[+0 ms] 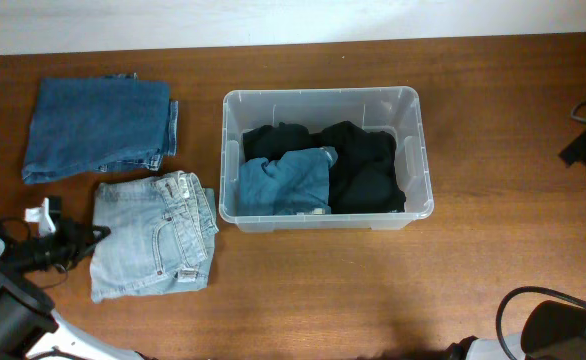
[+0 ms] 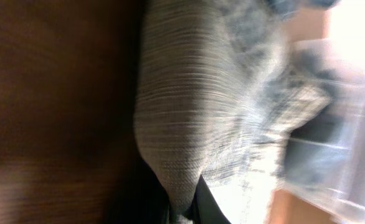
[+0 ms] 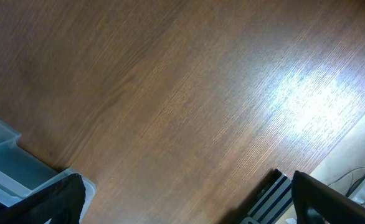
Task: Pack container
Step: 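Grasp the light blue jeans' edge with the left gripper, then lift the light blue jeans and carry them into the bin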
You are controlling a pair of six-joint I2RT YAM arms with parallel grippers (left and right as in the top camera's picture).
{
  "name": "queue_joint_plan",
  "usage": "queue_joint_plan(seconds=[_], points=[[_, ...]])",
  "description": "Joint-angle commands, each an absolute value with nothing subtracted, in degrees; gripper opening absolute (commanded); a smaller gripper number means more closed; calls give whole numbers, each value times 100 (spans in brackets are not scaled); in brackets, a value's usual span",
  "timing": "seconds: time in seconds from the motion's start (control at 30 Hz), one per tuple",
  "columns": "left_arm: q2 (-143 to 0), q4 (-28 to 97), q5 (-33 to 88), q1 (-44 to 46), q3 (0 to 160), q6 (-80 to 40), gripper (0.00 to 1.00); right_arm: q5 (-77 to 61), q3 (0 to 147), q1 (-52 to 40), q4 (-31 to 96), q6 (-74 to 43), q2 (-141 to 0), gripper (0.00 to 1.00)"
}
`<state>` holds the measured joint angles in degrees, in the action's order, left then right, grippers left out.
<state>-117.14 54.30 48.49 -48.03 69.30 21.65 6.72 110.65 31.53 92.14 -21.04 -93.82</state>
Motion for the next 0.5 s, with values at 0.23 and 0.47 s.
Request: queue_joint_plan(seconds=[0.23,0.47], points=[[-11629,6600,6440,-4893,9369,2123,1,687,11065,3190,9209,-2169,-9338,99],[-11268,7170,7762,-4884,11028,2121,1,687,11065,3190,9209,-2169,-9338,98]])
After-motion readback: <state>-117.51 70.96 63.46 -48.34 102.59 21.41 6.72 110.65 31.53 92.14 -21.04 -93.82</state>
